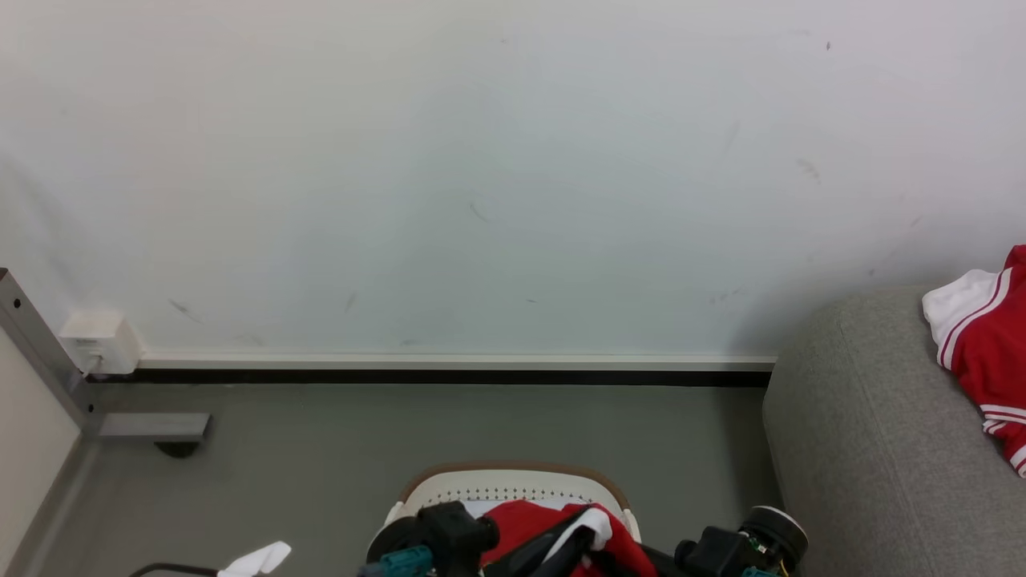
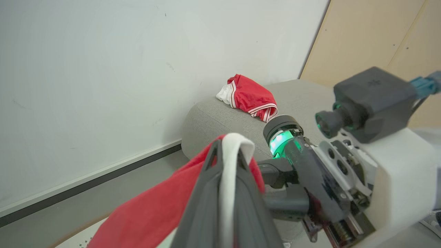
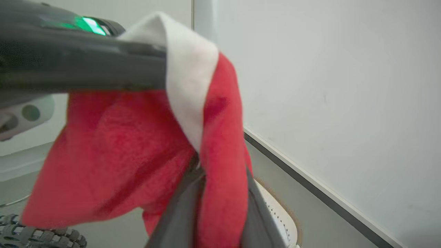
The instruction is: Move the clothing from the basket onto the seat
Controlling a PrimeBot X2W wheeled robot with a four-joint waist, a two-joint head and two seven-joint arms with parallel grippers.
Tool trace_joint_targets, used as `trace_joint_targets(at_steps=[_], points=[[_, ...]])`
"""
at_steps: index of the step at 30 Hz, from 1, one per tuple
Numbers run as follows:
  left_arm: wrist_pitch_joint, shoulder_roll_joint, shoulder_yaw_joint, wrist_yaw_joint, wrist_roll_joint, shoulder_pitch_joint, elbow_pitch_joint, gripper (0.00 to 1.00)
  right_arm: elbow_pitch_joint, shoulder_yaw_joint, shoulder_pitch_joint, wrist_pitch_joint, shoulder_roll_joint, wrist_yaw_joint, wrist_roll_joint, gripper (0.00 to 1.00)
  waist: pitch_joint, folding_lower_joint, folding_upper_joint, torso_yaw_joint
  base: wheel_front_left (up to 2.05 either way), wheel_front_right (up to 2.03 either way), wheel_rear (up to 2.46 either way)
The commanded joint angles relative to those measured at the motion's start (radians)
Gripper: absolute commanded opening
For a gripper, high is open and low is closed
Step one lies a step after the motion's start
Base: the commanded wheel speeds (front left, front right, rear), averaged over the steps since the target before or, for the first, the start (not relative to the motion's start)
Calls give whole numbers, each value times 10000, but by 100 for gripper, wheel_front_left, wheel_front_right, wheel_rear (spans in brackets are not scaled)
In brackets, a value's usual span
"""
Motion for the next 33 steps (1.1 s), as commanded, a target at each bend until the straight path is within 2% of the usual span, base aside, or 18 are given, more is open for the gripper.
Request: trace_joint_targets(at_steps=[1,2,3,4,5,6,7,8,15,27,33], points=[[-93,86,34,-28,-92,-85,39,0,63,62,-179,-47,-72,-26,177,0,17,-1,-1,-11,0,0,0],[-106,101,42,-6,-91,-73,54,0,92,82,-207,-49,-113,-26,287,0,27,-1,-1,-21,0,0,0],[-117,114,51,28,-79,-65,68,5,132,57,-216,-77,-152,-26,379,0,39,-1,-1,-35,0,0,0],[-133,127,61,57,-55,-58,87,24,172,24,-224,-99,-185,-26,423,0,49,-1,-1,-51,0,0,0],[-130,136,68,83,-25,-50,100,38,213,-4,-218,-104,-212,-26,469,0,54,-1,-1,-70,0,0,0],[-156,140,74,125,2,-41,116,63,244,-42,-227,-146,-237,-26,497,0,64,-1,-1,-94,0,0,0],[-191,142,85,152,19,-32,132,93,271,-116,-261,-185,-261,-26,512,0,80,-1,-1,-127,0,0,0],[-227,138,94,186,32,-25,152,100,297,-188,-290,-192,-290,-26,502,0,98,-1,-1,-161,0,0,0],[-350,139,107,342,103,-9,328,100,334,-919,-381,-386,-405,-26,281,0,195,-1,-1,-735,0,0,0],[-634,47,12,452,180,-92,559,100,12,-2661,156,-468,-796,-26,-352,0,234,-1,-1,-2451,0,0,0],[-695,-1,-40,472,161,-172,718,100,-434,-3565,646,-336,-938,-26,-636,0,254,-1,-1,-3093,0,0,0]])
